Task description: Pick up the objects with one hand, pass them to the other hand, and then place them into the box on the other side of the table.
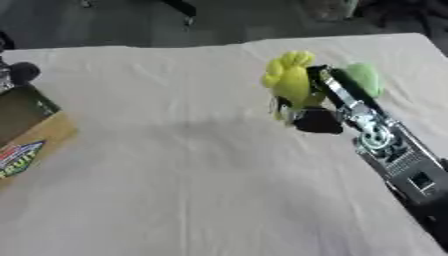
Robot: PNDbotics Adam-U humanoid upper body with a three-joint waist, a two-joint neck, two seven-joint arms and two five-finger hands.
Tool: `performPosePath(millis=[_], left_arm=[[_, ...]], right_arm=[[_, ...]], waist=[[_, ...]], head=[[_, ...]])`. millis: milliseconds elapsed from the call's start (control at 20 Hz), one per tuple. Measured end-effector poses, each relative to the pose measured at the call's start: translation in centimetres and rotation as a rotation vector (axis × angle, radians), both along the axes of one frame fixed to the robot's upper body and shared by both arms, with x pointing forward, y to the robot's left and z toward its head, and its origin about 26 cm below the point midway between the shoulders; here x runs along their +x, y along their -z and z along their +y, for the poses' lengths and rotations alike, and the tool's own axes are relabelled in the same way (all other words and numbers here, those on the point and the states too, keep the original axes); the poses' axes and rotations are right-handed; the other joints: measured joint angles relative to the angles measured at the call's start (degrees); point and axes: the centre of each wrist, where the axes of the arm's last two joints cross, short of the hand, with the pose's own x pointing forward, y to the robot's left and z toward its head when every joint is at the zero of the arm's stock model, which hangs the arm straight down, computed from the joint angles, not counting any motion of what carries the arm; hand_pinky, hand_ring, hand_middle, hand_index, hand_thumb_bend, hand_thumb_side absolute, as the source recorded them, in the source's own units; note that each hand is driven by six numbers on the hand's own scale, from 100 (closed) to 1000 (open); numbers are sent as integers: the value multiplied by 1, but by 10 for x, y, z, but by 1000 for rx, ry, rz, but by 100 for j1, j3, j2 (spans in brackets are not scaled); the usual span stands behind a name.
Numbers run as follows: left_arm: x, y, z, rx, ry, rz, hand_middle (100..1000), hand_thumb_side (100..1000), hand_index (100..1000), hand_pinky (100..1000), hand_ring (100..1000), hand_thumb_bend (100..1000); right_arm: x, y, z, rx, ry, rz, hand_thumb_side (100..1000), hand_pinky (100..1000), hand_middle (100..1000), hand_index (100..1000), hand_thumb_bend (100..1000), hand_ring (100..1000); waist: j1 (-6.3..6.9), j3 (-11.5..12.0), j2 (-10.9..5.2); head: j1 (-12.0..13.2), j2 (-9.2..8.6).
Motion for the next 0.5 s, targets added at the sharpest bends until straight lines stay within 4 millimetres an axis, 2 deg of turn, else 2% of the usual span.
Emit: performPosePath(millis=[500], left_arm=[[6, -1, -10, 34, 128, 82, 580, 424, 778, 536, 641, 725]], right_arm=[[15, 4, 31, 38, -278, 45, 225, 757, 446, 613, 100, 560]], waist=[[39, 118, 27]], head=[[-3, -2]])
